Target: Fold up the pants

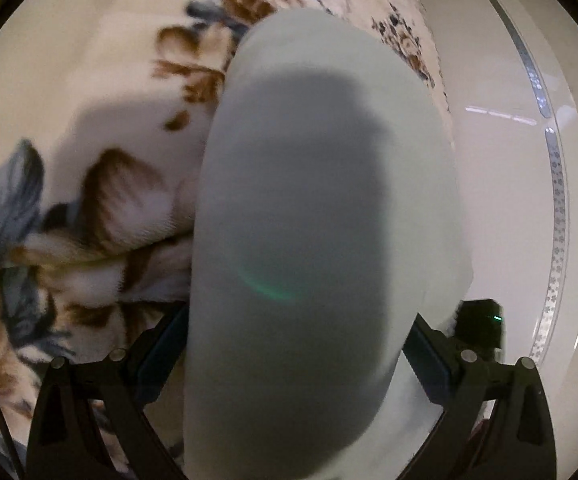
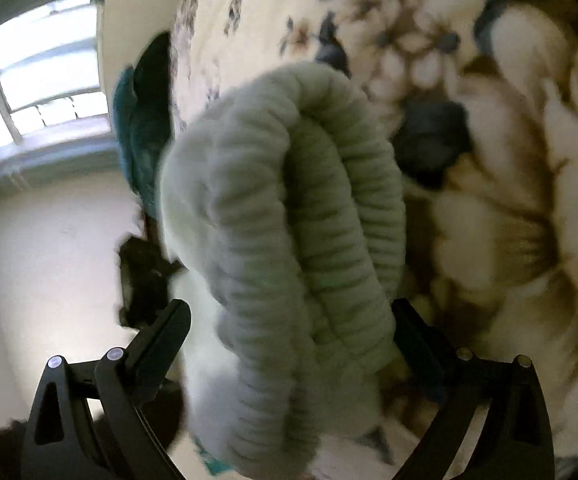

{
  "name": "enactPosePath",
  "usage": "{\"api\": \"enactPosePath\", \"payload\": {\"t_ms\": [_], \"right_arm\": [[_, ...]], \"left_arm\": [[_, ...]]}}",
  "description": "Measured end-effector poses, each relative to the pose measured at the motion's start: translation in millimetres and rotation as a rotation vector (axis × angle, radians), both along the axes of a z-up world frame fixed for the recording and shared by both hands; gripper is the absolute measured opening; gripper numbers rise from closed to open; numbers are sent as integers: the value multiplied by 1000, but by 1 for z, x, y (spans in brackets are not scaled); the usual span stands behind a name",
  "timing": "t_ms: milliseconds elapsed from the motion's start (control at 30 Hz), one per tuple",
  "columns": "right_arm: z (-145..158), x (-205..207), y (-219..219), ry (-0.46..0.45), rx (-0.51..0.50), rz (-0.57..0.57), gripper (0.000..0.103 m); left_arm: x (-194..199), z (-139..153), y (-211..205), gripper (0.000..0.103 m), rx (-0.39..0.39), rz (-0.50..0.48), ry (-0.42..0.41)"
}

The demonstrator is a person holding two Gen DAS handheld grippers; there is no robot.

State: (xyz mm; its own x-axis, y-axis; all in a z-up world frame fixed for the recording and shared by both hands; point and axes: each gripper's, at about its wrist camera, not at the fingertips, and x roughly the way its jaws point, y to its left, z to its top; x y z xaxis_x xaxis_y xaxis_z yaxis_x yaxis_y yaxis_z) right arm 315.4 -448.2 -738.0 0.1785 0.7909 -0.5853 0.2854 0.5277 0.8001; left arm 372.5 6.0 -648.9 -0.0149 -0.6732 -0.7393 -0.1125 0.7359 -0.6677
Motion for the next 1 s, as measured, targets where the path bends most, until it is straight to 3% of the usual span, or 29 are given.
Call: {"api": "enactPosePath", "payload": {"t_ms": [67,300,367,433,500,533,600,800,1000], "right_arm": [[-21,-1,9,92,-34,60,101],[-21,13,25,34,33,24,102],[-23,14,31,27,-13,52,97],[-22,10,25,24,-14,-2,78],[-12,3,24,-3,-3,-29,60],[-7,1,24,-16,3,-38,58],[5,3,31,-46,-39,-33,55],[43,-7,50,-103,-39,-41,52],[118,3,100,-174,-55,38,52]], "left_arm": [[1,-2,-2,102,-14,-10,13],[7,2,-12,98,-15,-65,2],[6,5,-14,93,-11,-72,-19],[5,11,-14,85,-11,-71,-28],[2,21,-13,79,-21,-72,-42],[1,24,-13,77,-20,-74,-48],[-2,36,-13,73,-17,-78,-66],[-27,85,4,71,-8,-44,-108],[-43,144,65,71,1,41,-142]]}}
